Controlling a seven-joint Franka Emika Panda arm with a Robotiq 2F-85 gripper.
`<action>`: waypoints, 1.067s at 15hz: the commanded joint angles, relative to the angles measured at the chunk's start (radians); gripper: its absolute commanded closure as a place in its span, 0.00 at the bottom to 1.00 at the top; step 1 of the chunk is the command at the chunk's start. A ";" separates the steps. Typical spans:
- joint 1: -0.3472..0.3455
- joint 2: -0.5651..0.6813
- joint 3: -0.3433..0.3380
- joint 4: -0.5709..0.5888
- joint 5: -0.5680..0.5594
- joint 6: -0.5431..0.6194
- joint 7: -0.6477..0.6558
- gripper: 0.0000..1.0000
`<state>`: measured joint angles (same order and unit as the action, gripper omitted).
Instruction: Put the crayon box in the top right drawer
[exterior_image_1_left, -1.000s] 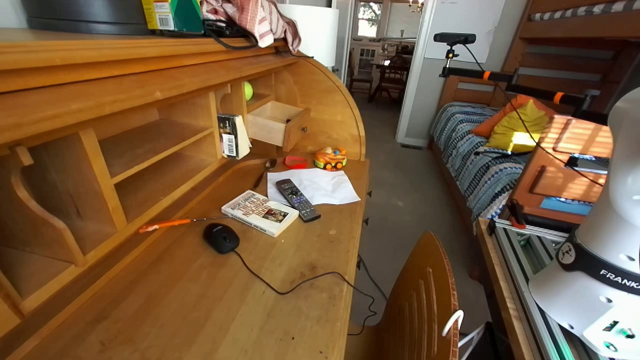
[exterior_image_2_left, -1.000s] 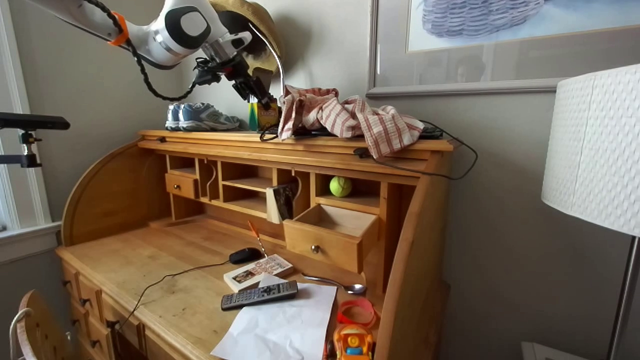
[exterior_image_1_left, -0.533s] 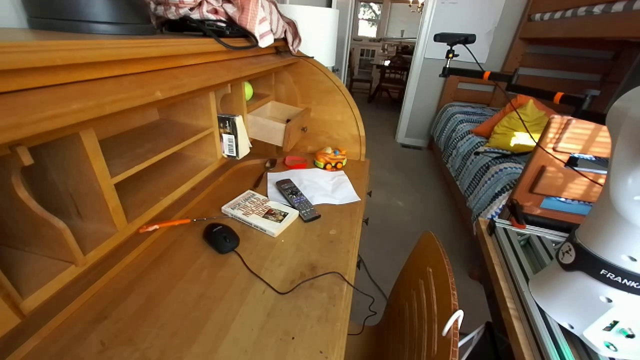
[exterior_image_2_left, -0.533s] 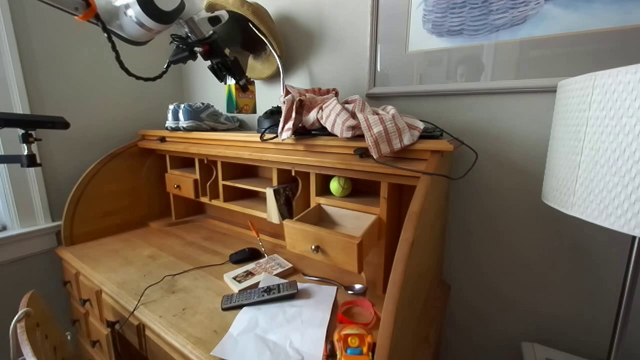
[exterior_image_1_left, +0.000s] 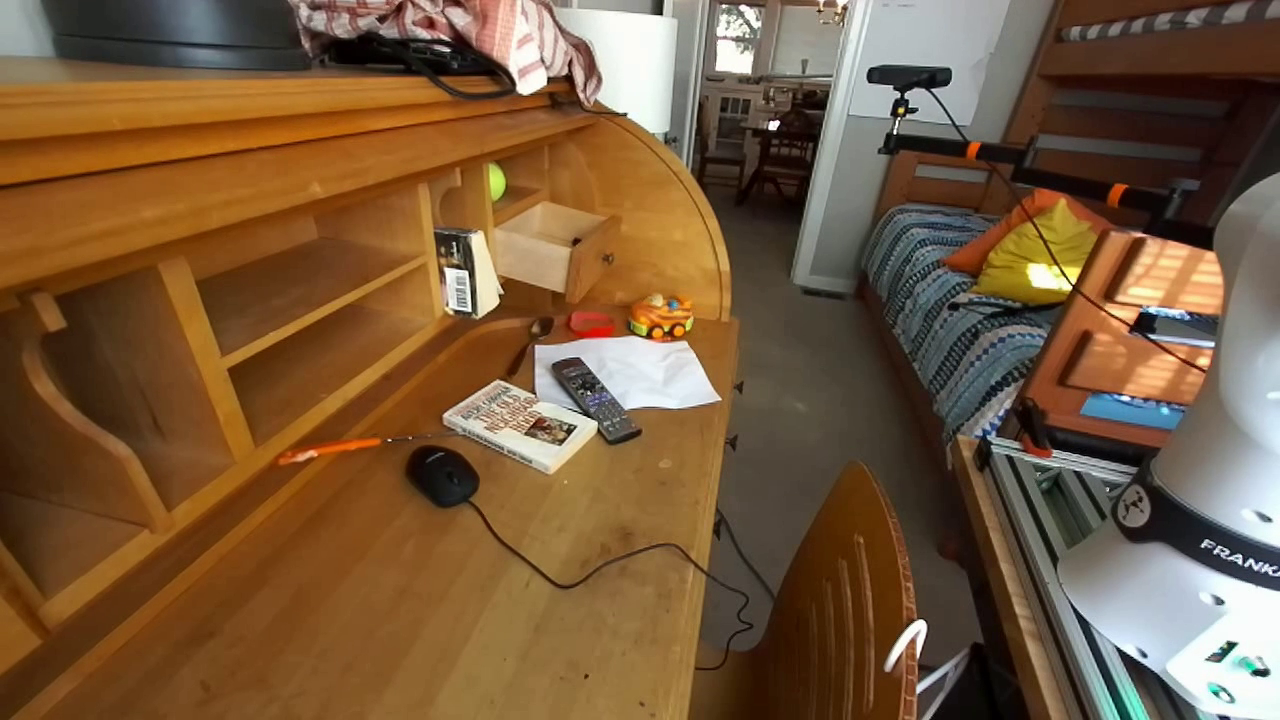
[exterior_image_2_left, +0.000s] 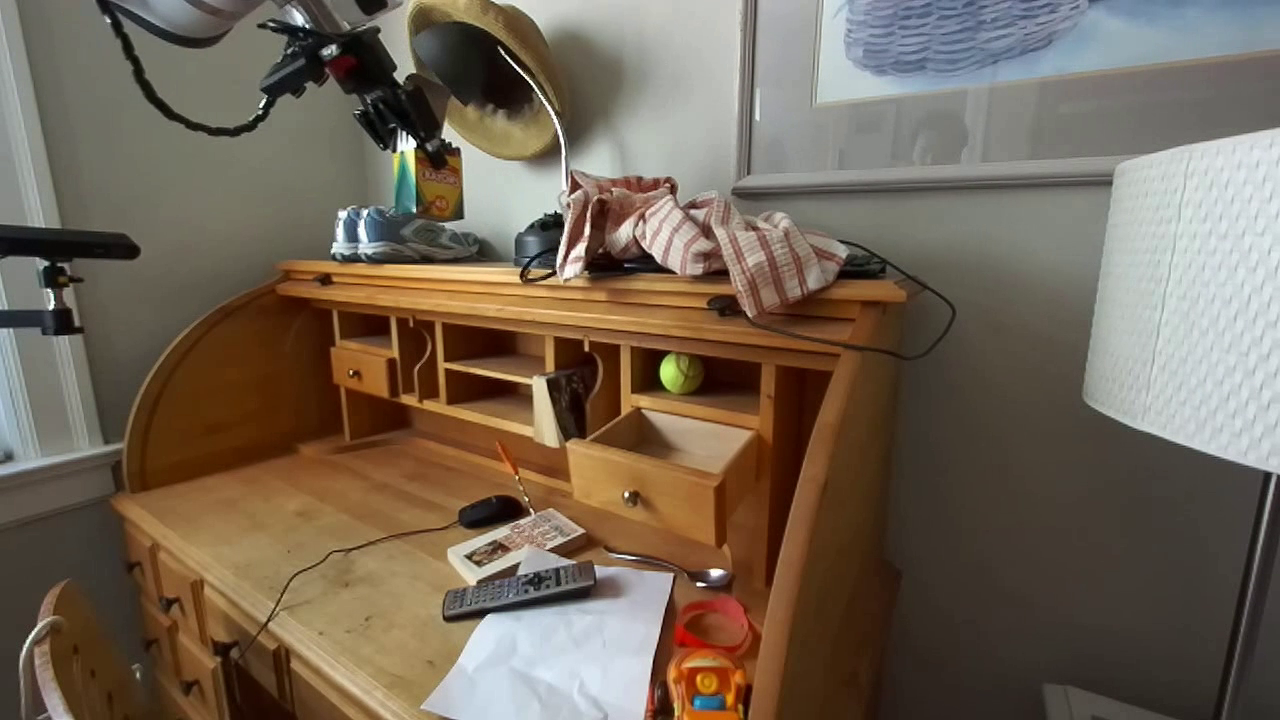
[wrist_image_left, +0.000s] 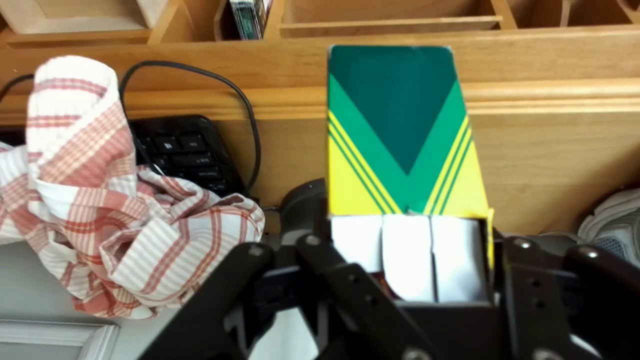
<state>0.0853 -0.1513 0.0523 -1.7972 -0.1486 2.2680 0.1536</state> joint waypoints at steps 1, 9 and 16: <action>-0.042 -0.163 0.007 -0.204 -0.039 0.038 0.043 0.66; -0.181 -0.295 0.052 -0.414 -0.299 -0.028 0.187 0.66; -0.183 -0.248 0.034 -0.405 -0.282 0.065 0.152 0.66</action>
<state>-0.0964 -0.4158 0.0829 -2.2073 -0.4159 2.2654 0.3338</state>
